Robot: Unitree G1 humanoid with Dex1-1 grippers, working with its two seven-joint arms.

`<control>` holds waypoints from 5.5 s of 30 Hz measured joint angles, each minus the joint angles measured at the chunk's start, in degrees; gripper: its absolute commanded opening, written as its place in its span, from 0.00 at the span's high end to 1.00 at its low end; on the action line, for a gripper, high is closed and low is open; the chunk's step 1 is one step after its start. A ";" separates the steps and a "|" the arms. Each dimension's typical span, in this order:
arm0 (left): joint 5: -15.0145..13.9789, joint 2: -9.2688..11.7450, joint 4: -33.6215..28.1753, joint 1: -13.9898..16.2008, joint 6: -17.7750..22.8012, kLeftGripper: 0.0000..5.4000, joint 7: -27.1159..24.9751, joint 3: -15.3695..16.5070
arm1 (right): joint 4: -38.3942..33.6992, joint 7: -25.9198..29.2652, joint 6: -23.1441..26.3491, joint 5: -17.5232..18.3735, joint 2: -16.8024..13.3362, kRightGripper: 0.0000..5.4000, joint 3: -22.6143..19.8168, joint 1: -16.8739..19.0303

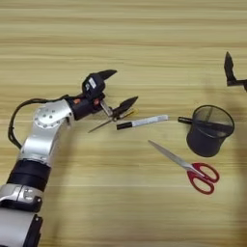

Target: Move the objects on the table

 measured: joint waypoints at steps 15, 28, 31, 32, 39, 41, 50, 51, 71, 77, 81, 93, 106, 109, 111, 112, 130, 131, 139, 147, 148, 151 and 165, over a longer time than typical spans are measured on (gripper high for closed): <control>-3.65 -5.31 -15.59 1.21 4.25 0.00 18.37 6.77 | 0.01 -0.01 -0.91 0.00 -0.03 0.00 0.00 -0.05; 0.94 -10.15 -25.14 4.65 3.20 0.00 34.60 9.65 | 0.01 -0.06 -1.05 -0.04 -0.03 0.00 0.03 -0.07; 2.68 -10.93 -24.90 5.15 1.91 0.00 38.15 10.81 | 0.01 -0.18 -1.29 -0.46 -0.06 0.00 0.23 -0.07; 3.23 -11.04 -24.81 5.37 1.70 0.00 39.11 11.09 | 0.01 -0.19 -1.38 -0.61 -0.08 0.00 0.29 -0.07; 8.33 -11.41 -20.86 6.26 -2.70 0.00 45.66 12.94 | 0.09 -0.23 -2.43 -1.43 -0.12 0.00 0.67 -0.07; 8.96 -11.40 -19.31 6.22 -4.24 0.00 47.02 13.56 | 0.09 -0.24 -2.61 -1.53 -0.11 0.00 0.83 -0.07; 12.24 -11.23 -4.35 5.14 -15.55 0.00 50.19 14.18 | -0.06 -0.16 -3.40 -1.58 -0.15 0.00 1.02 -0.07; 12.47 -11.20 -2.07 4.91 -17.12 0.00 50.60 14.17 | -0.12 -0.10 -3.40 -1.57 -0.16 0.00 1.02 -0.07; 8.55 -9.34 13.75 2.43 -28.74 0.00 40.05 11.77 | -4.96 6.75 -3.46 1.52 -4.84 0.00 -0.25 0.85; 6.97 -9.34 12.08 3.66 -27.92 0.00 37.58 11.35 | -12.72 17.17 -3.25 8.97 -7.21 0.00 -0.22 5.46; 5.63 -9.34 11.94 4.15 -27.28 0.00 36.39 11.43 | -22.59 25.39 1.53 18.61 -9.05 0.00 -0.35 8.28; 5.33 -9.48 10.74 4.47 -27.27 0.00 35.99 11.46 | -35.19 47.42 14.81 31.07 -15.93 0.00 0.78 21.59; 4.01 -9.47 9.77 4.46 -25.94 0.00 35.10 11.64 | -24.73 55.09 15.16 22.50 -20.16 0.00 2.83 23.89; 4.01 -9.46 9.77 4.46 -25.92 0.00 34.95 11.64 | -23.92 56.42 15.83 22.45 -20.41 0.00 2.91 24.05; 4.02 -9.46 9.77 4.45 -25.92 0.00 34.89 11.64 | -22.85 57.51 16.65 22.45 -20.62 0.00 2.90 24.42; 4.02 -9.46 9.77 4.44 -25.92 0.00 34.88 11.64 | -22.65 57.86 16.87 22.56 -20.62 0.00 2.86 24.55; 3.49 -9.42 9.50 4.38 -25.06 0.00 34.72 12.03 | -16.76 60.66 17.96 19.11 -22.03 0.00 2.85 28.33; 3.48 -9.42 9.50 4.37 -25.06 0.00 34.72 12.03 | -16.72 60.65 17.95 18.99 -22.02 0.00 2.95 28.33; 3.43 -9.42 9.51 4.31 -25.03 0.00 34.70 12.02 | -14.69 59.68 17.55 17.02 -21.05 0.00 5.15 27.21; 3.41 -9.42 9.50 4.25 -25.03 0.00 34.64 11.99 | -12.89 58.86 16.40 16.12 -20.39 0.00 5.81 25.42; 3.41 -9.42 9.50 4.25 -25.03 0.00 34.63 11.99 | -12.78 58.82 16.35 16.07 -20.29 0.00 5.87 25.30; 3.41 -9.42 9.50 4.23 -25.03 0.00 34.56 11.96 | -12.11 58.45 15.87 15.68 -19.88 0.00 6.36 24.82; 3.41 -9.53 9.04 4.24 -25.03 0.00 34.29 11.35 | -10.96 58.29 13.76 14.70 -16.99 0.00 8.28 23.26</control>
